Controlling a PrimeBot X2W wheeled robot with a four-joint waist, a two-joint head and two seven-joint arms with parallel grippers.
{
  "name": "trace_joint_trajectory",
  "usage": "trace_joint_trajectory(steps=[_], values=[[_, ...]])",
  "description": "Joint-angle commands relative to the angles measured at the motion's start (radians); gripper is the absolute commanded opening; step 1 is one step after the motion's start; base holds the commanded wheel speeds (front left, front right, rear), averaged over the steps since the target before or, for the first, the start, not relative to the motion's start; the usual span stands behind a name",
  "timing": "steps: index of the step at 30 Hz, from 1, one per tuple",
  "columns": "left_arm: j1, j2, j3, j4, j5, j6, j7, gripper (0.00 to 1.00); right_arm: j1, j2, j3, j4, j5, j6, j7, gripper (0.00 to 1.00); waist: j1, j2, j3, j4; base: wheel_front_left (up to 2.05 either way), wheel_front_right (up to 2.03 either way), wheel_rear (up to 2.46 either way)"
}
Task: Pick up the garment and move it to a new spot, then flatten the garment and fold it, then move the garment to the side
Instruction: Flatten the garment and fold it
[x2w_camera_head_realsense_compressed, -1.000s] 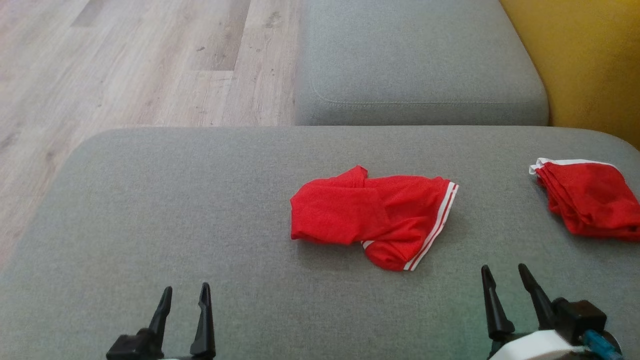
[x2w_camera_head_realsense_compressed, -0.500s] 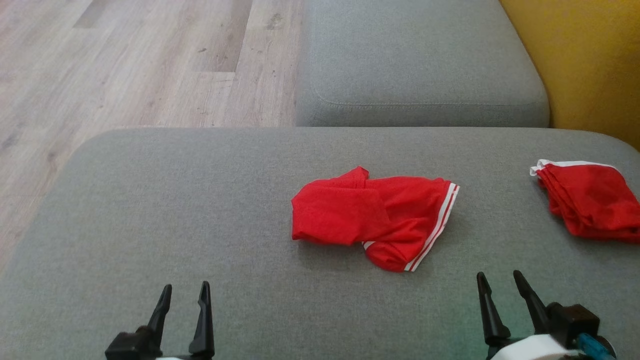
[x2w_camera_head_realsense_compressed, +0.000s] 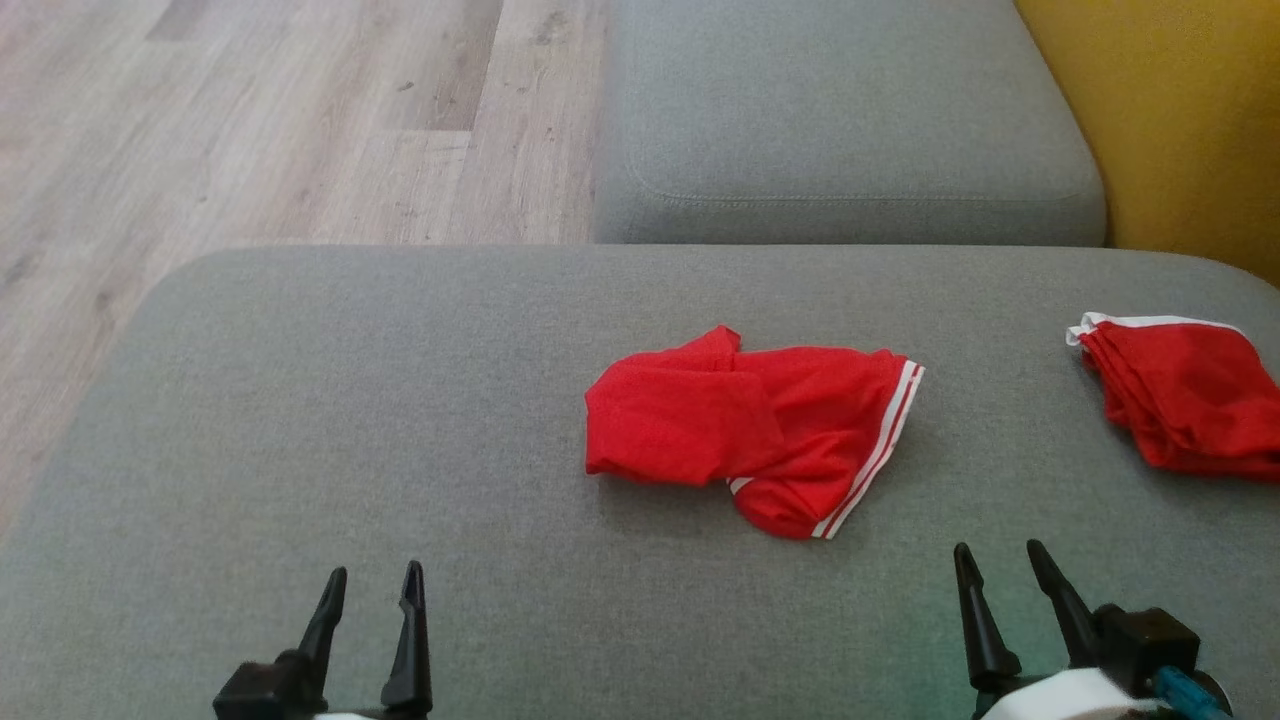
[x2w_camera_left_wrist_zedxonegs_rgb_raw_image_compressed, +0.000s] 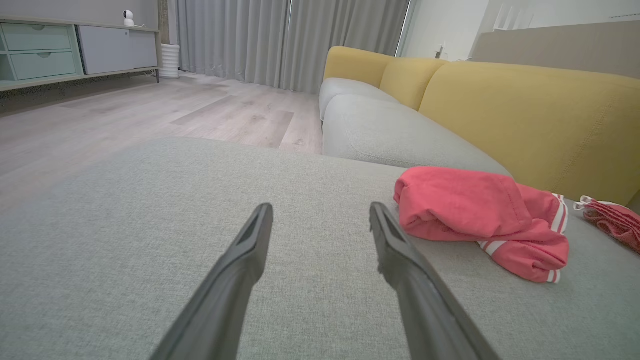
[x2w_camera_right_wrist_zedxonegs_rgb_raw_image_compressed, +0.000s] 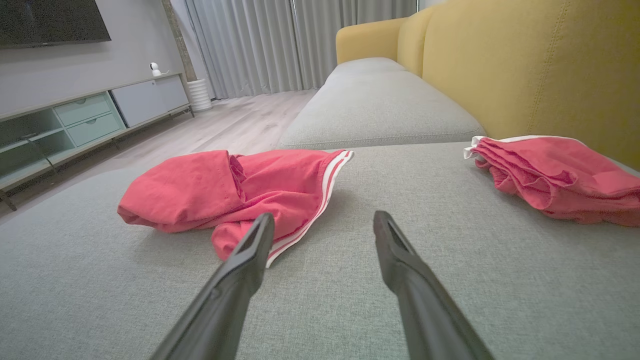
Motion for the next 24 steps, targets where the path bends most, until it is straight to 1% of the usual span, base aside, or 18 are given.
trace_joint_trajectory(steps=[1, 7, 11, 14, 16, 20, 24], values=[[-0.047, 0.017, 0.029, -0.034, 0.0, 0.009, -0.005, 1.0, -0.058, -0.006, 0.021, -0.03, -0.002, 0.007, -0.014, 1.0, 0.0, 0.0, 0.004, 0.003, 0.0, 0.0, 0.0], [-0.054, 0.014, 0.017, -0.045, 0.008, 0.011, -0.005, 1.0, -0.07, -0.006, 0.025, -0.031, -0.005, 0.007, -0.01, 1.0, 0.0, 0.0, 0.019, 0.009, 0.0, 0.0, 0.0], [-0.076, 0.013, -0.023, -0.052, 0.029, -0.011, 0.008, 1.0, -0.088, -0.006, 0.026, -0.036, -0.006, 0.007, -0.006, 1.0, 0.0, 0.0, 0.031, 0.016, 0.0, 0.0, 0.0], [-0.127, 0.003, -0.091, -0.041, 0.066, -0.051, 0.043, 1.0, -0.097, -0.006, 0.032, -0.042, -0.01, 0.007, -0.002, 1.0, 0.0, 0.0, 0.042, 0.009, 0.0, 0.0, 0.0], [-0.177, -0.016, -0.142, -0.023, 0.093, -0.084, 0.067, 1.0, -0.104, -0.006, 0.034, -0.044, -0.016, 0.007, 0.0, 1.0, 0.0, 0.0, 0.051, -0.005, 0.0, 0.0, 0.0], [-0.294, -0.078, -0.231, 0.055, 0.139, -0.153, 0.096, 1.0, -0.115, -0.006, 0.039, -0.053, -0.027, 0.007, 0.009, 1.0, 0.0, 0.0, 0.071, -0.057, 0.0, 0.0, 0.0], [-0.404, -0.148, -0.279, 0.197, 0.16, -0.202, 0.101, 1.0, -0.13, -0.006, 0.056, -0.07, -0.039, 0.007, 0.022, 1.0, 0.0, 0.0, 0.103, -0.135, 0.0, 0.0, 0.0]])
